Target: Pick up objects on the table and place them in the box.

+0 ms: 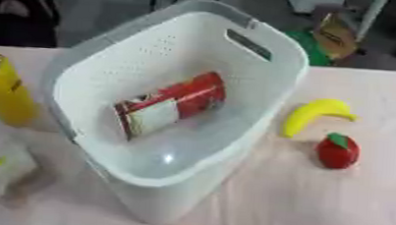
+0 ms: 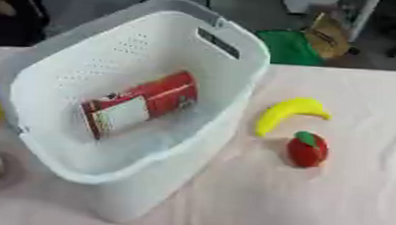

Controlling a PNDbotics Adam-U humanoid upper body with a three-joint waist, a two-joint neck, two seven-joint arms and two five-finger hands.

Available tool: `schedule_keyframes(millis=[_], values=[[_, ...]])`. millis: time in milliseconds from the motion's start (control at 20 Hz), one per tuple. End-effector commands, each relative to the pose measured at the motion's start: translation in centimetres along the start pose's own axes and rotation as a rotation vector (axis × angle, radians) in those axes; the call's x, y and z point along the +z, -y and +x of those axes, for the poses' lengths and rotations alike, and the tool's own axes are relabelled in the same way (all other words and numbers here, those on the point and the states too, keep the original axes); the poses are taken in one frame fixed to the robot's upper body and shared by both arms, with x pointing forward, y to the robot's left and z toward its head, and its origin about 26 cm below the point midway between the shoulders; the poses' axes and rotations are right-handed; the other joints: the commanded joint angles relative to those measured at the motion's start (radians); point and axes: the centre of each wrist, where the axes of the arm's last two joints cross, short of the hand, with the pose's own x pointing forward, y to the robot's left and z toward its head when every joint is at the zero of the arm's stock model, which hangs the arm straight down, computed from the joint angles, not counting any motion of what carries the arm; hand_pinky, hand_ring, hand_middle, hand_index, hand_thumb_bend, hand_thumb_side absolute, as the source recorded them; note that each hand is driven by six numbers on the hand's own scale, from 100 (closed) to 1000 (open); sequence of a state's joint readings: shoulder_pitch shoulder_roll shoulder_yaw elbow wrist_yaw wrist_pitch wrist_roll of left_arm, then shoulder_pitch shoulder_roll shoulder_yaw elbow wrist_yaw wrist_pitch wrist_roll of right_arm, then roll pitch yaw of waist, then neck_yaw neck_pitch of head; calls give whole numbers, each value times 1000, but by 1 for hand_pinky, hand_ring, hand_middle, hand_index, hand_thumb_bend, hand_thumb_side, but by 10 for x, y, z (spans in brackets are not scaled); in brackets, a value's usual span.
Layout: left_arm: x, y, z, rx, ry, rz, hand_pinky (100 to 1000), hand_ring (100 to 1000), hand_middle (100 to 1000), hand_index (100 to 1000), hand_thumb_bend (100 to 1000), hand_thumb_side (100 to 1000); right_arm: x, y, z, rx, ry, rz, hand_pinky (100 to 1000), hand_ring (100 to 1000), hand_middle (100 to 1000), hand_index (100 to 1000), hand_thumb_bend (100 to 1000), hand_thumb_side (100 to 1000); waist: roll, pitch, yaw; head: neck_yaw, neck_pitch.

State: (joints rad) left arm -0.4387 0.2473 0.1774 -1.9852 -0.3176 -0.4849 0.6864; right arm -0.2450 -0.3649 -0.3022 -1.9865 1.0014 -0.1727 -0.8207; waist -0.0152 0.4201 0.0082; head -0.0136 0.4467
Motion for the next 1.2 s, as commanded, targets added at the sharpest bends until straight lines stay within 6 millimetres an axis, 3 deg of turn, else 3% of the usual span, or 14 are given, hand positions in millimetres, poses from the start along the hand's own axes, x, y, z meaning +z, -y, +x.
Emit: schedule_keyframes(millis=[50,650,900,950,1200], values=[[-8,-1,3,23,58,29,678,575,603,742,113,1000,-8,4,-3,4,28,-11,692,545,503,648,100,650,-3,-26,0,2,-8],[-9,-1,3,25,61,30,677,573,601,741,111,1000,-8,4,-3,2,27,-6,692,543,500,645,100,652,-6,-28,3,3,-10],[-9,-1,3,23,60,27,677,573,600,740,110,1000,-15,7,-8,21,74,38,700,580,542,687,100,659,-8,-31,2,0,-5],[-9,-1,3,23,59,25,678,573,601,741,109,1000,-21,10,-11,47,117,113,732,680,681,801,100,709,-12,-33,3,-4,-4],[-8,-1,3,23,55,20,678,573,600,740,109,1000,-45,13,-15,167,196,418,739,722,745,851,100,742,-18,-39,9,-11,-1]])
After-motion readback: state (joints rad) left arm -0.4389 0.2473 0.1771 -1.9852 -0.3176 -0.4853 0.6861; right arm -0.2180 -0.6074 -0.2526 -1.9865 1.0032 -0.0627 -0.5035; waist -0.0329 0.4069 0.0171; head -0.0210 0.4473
